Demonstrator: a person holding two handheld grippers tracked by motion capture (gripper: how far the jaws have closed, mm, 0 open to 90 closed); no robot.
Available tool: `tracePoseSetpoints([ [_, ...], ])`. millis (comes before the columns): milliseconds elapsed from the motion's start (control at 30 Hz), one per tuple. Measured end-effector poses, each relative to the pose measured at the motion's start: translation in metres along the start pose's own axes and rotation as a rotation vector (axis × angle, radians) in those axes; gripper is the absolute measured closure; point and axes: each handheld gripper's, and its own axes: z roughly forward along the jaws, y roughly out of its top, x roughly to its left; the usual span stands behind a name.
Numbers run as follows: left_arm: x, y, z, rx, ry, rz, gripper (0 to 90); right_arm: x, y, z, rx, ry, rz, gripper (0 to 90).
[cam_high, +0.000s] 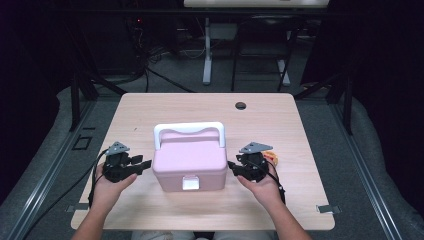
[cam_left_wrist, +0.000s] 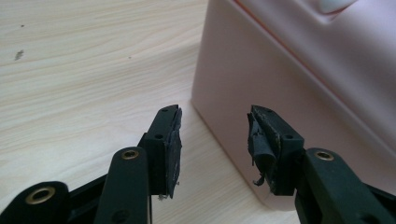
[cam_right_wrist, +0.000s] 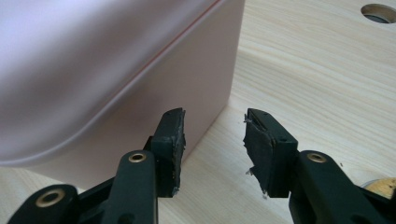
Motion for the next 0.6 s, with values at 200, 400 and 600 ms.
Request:
tracePoseSetpoints([
  [200,-0.009,0.000,0.002,-0.027,-0.027,0.016,57.1,0.003,-0.001,0.001,0.002,0.003,-0.008,58.6],
  [400,-0.019,0.002,0.004,-0.020,-0.043,-0.002,72.4,0.008,-0.001,0.000,0.005,0.016,-0.007,69.8],
  [600,-0.027,0.009,0.007,0.011,-0.015,0.022,89.1,0.016,0.004,0.001,0.026,0.014,-0.013,87.0],
])
